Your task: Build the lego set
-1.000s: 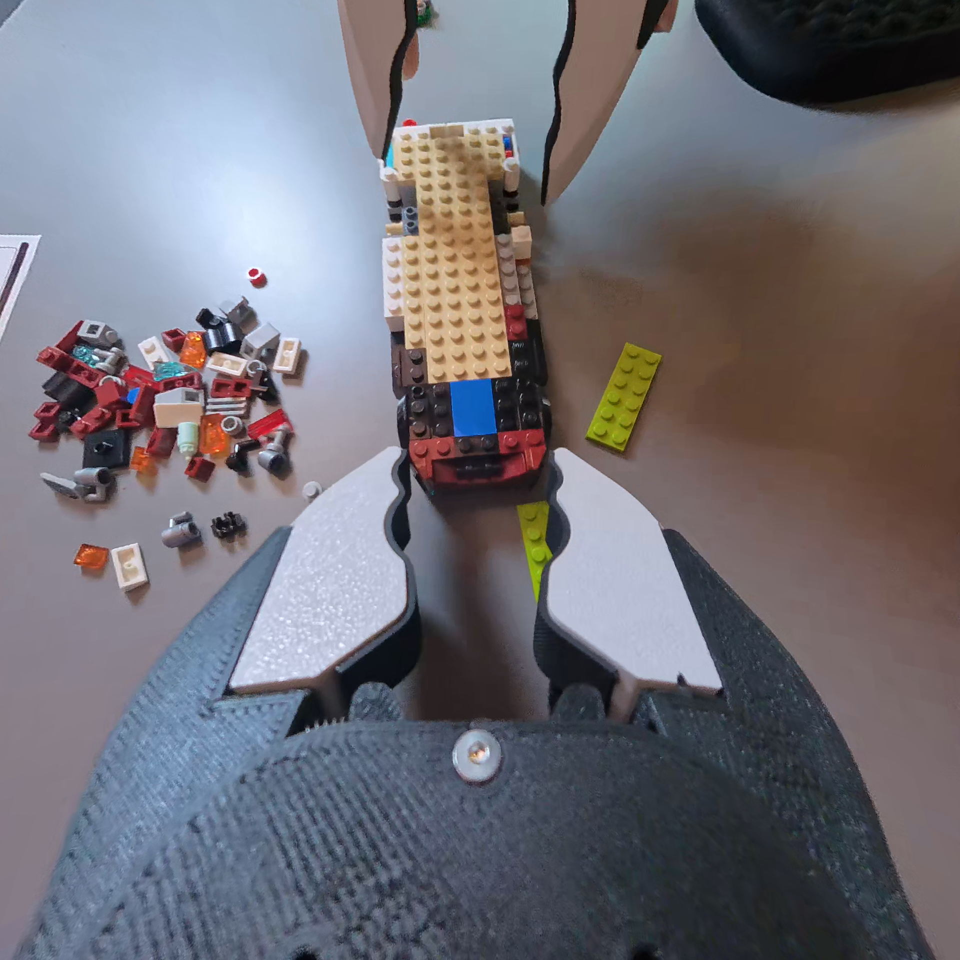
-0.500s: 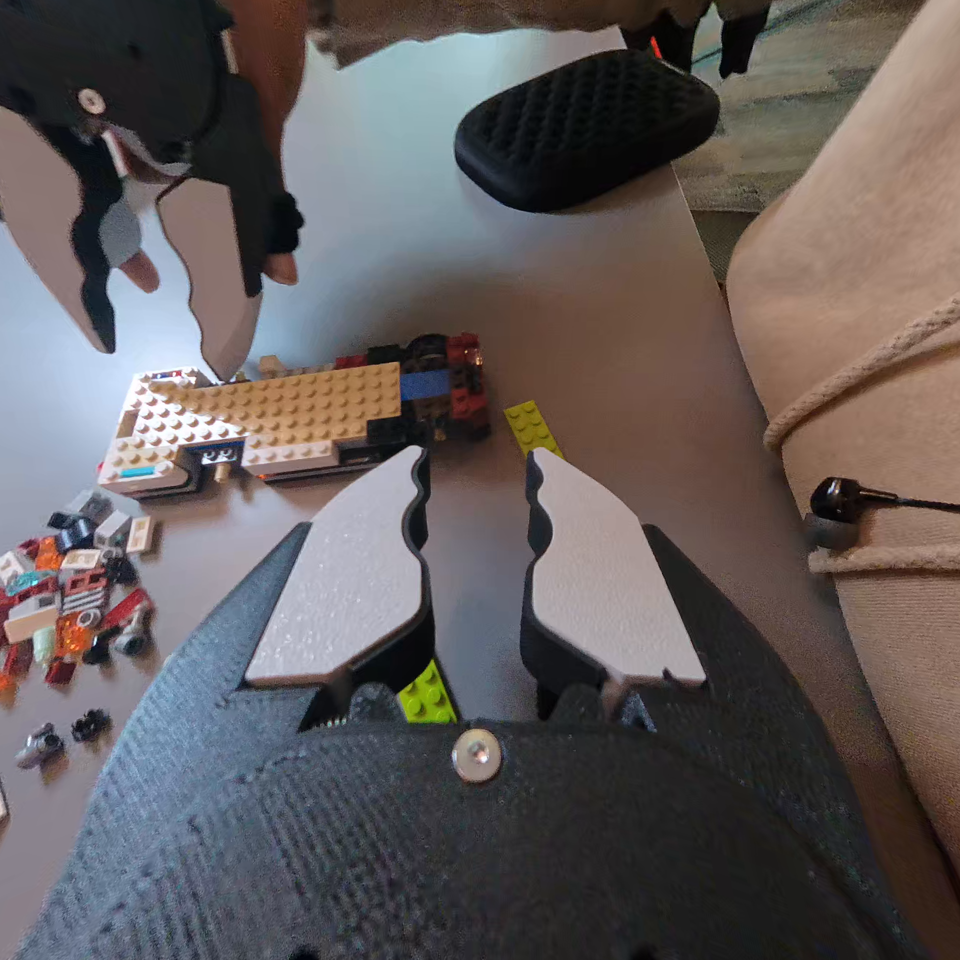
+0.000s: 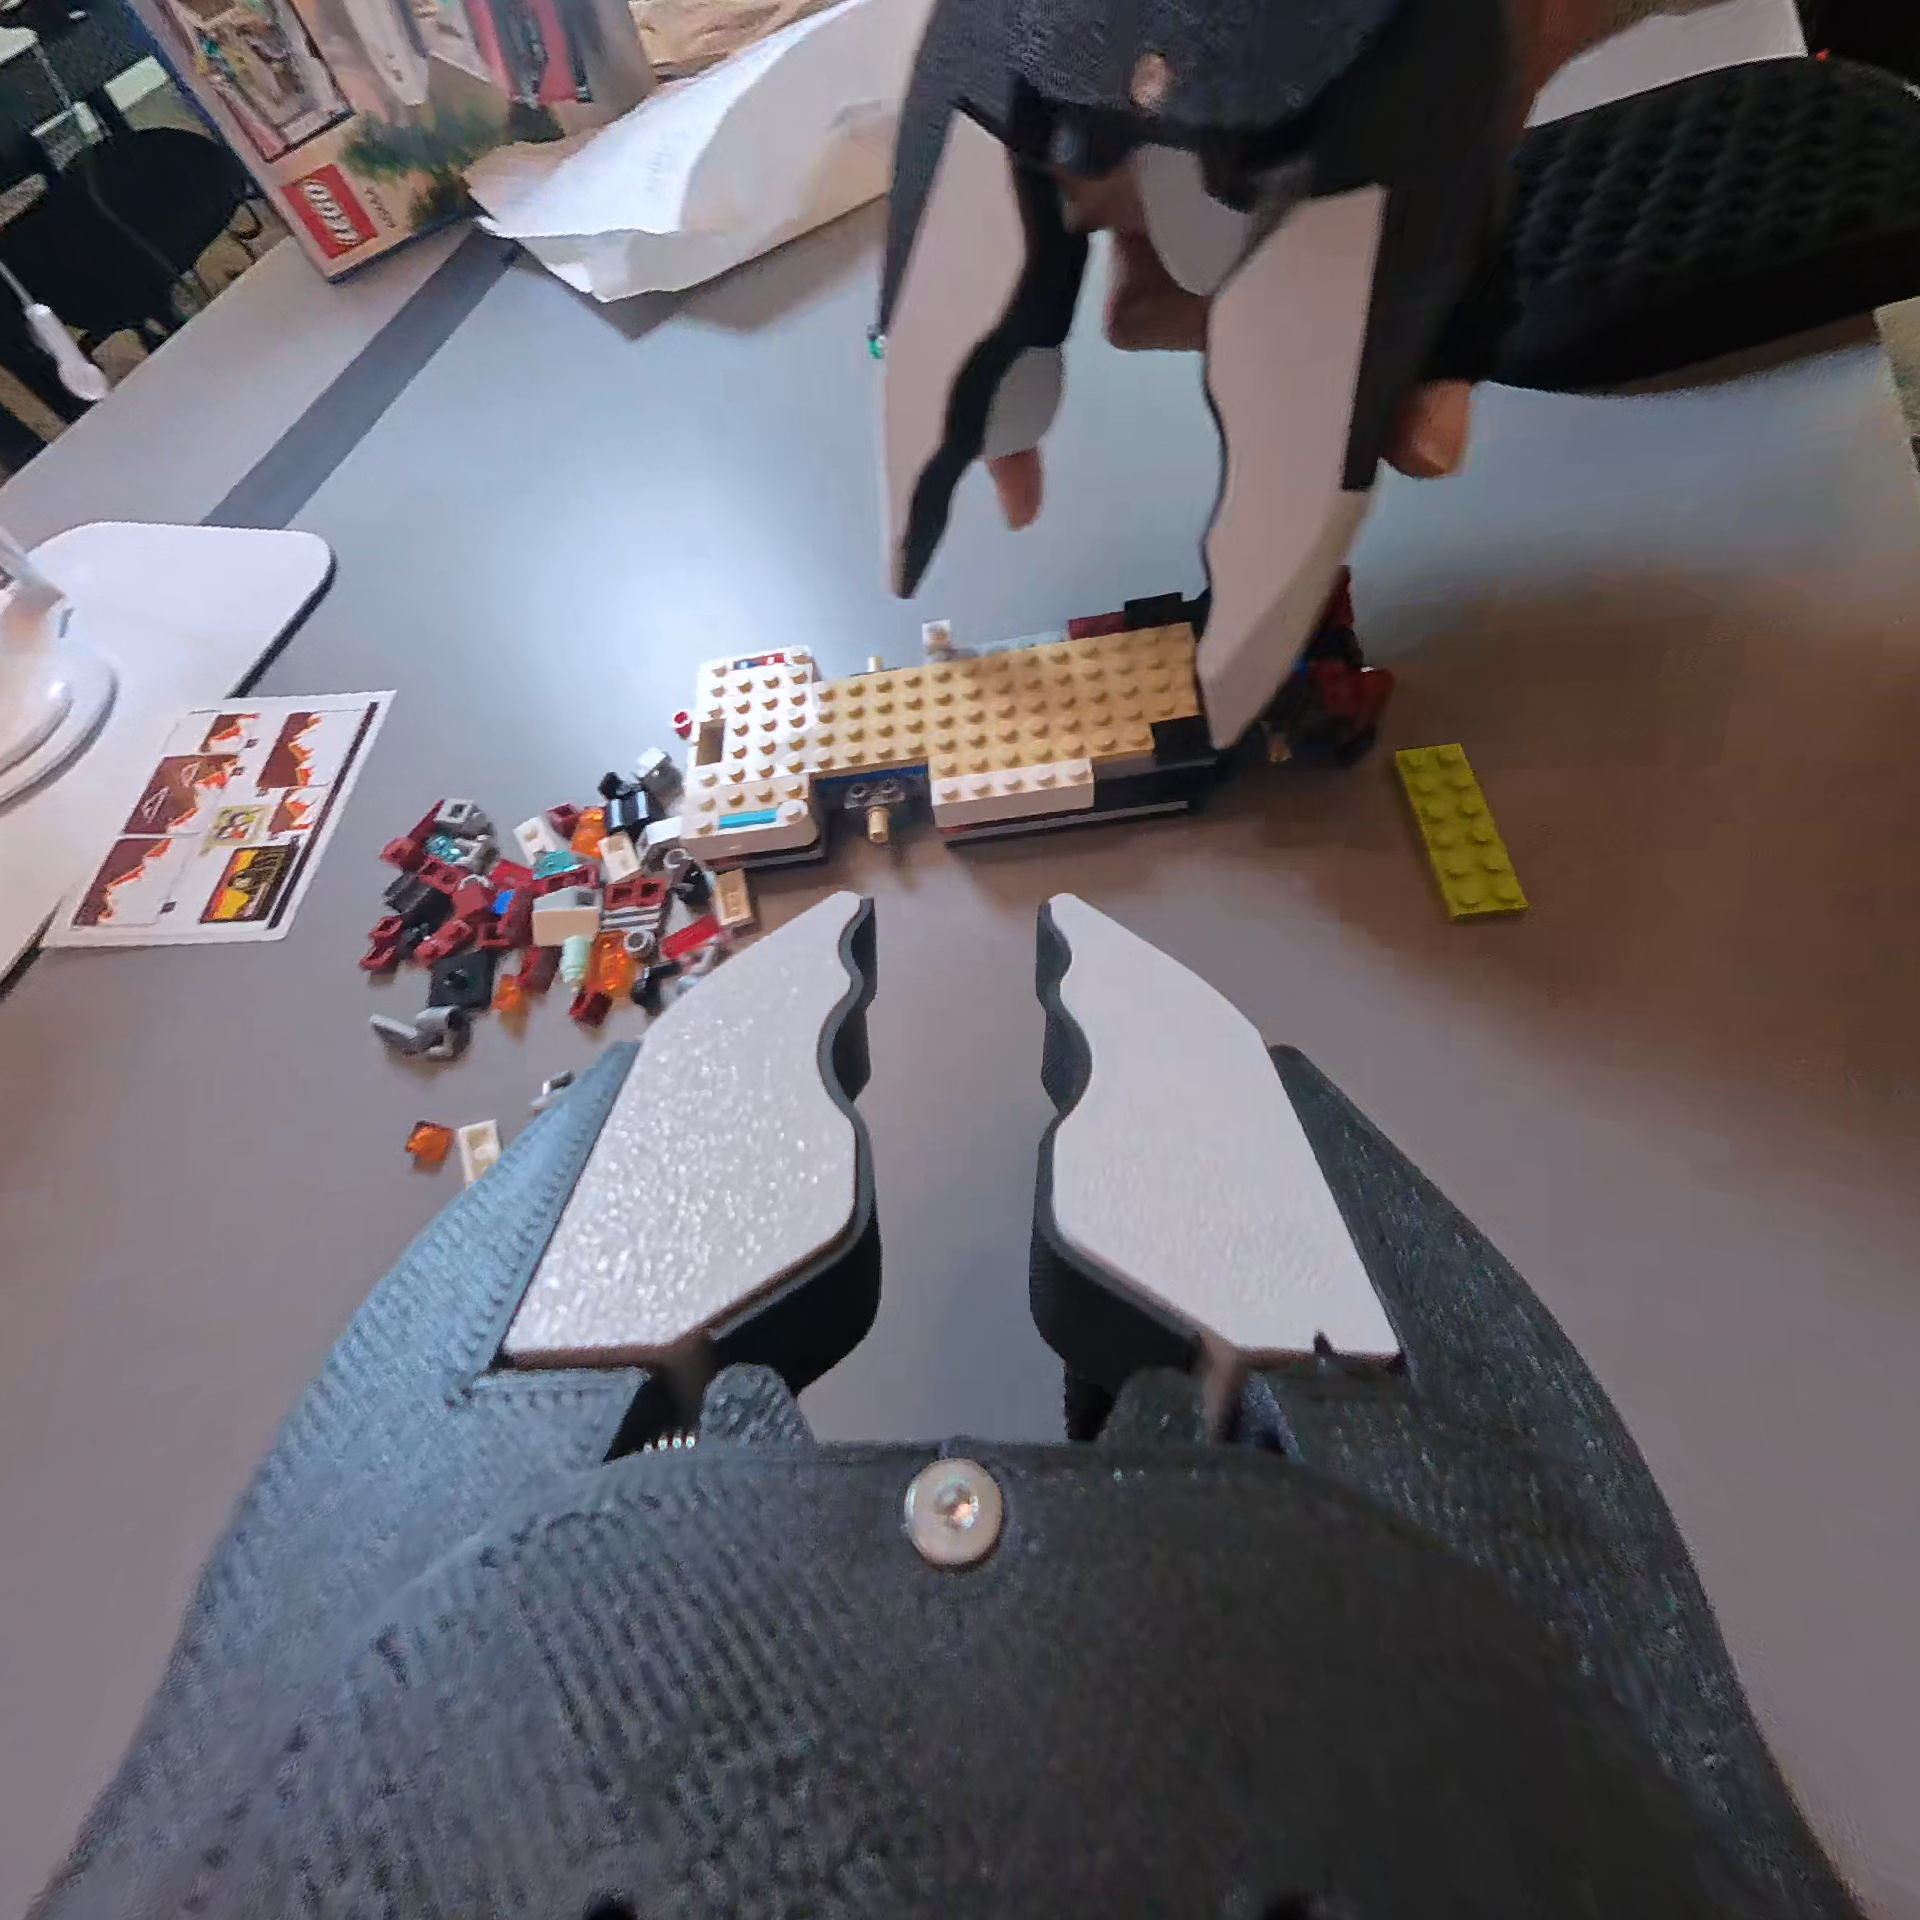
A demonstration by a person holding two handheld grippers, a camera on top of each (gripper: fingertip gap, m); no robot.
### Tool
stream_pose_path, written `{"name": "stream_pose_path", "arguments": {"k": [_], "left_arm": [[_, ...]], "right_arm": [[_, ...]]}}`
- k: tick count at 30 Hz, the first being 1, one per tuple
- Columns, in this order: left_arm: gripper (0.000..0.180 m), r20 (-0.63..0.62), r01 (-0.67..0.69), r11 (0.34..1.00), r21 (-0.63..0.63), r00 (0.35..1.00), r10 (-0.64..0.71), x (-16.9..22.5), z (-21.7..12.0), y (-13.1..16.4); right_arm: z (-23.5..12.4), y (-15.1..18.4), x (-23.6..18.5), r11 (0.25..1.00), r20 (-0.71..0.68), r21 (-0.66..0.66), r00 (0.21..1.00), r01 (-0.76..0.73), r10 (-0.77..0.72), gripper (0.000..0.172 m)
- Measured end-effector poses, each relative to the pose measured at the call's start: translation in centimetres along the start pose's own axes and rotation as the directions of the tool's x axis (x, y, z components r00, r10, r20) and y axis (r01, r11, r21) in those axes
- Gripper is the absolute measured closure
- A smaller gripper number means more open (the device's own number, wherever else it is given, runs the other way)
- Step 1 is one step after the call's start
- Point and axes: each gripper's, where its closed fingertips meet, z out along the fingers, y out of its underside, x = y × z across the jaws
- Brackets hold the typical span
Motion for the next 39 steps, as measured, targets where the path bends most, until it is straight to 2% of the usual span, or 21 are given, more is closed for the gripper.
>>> {"name": "stream_pose_path", "arguments": {"k": [2,3,7,9,11,15,19,22,25,29,33,36,39], "left_arm": [[0.152,0.009,0.015,1.000,0.004,1.000,-0.015,-0.4,-0.2,0.1],[0.152,0.016,0.017,1.000,0.006,1.000,-0.017,-0.5,-0.2,0.2],[0.152,0.018,0.004,1.000,-0.006,1.000,-0.004,-0.4,-0.3,0.5],[0.152,0.020,-0.006,1.000,-0.021,1.000,0.007,-0.4,-0.4,0.8],[0.151,0.016,-0.024,0.999,-0.042,1.000,0.024,-0.3,-0.5,1.1],[0.151,0.016,-0.011,0.999,-0.049,1.000,0.012,-0.7,-0.6,1.4],[0.151,0.011,-0.009,0.998,-0.057,1.000,0.010,-0.7,-0.5,1.7],[0.149,-0.016,-0.016,0.997,-0.074,1.000,0.015,-0.4,-0.5,2.0],[0.147,-0.048,-0.013,0.992,-0.123,0.999,0.008,-0.1,-0.6,2.8],[0.148,-0.116,-0.002,0.984,-0.177,0.993,-0.018,1.1,-0.9,3.8],[0.148,-0.207,-0.034,0.966,-0.256,0.978,-0.021,3.0,-1.0,5.2],[0.149,-0.233,-0.079,0.957,-0.279,0.972,0.013,3.8,-0.6,5.8],[0.154,-0.220,-0.080,0.970,-0.231,0.975,0.028,3.6,-0.7,4.8]], "right_arm": [[0.8,0.3,-0.6,0.999,-0.031,-0.014,0.999,-0.029,0.029,0.075],[0.9,0.3,-0.1,1.000,-0.077,-0.017,0.997,-0.015,0.014,0.082],[0.2,1.5,0.8,0.997,-0.065,-0.080,0.998,-0.013,0.008,0.090],[-0.4,2.6,1.4,0.993,-0.050,-0.116,0.999,0.006,-0.011,0.093],[-1.1,4.0,1.5,0.987,-0.006,-0.149,0.998,0.060,-0.062,0.106],[-2.3,6.4,2.0,0.967,0.076,-0.187,0.984,0.173,-0.161,0.111],[-2.4,6.6,0.9,0.925,0.171,-0.144,0.929,0.353,-0.328,0.111],[-1.6,5.2,-0.2,0.898,0.200,-0.107,0.894,0.427,-0.401,0.112],[-0.6,3.3,-0.6,0.884,0.205,-0.072,0.874,0.463,-0.441,0.112],[0.2,1.2,0.3,0.872,0.137,-0.054,0.869,0.486,-0.476,0.113],[-1.9,-0.5,-1.6,0.874,0.112,0.074,0.867,0.480,-0.485,0.117],[-2.7,0.8,-5.4,0.862,0.188,0.118,0.841,0.493,-0.507,0.127],[-1.6,2.9,-8.0,0.868,0.230,0.078,0.839,0.490,-0.494,0.129]]}}
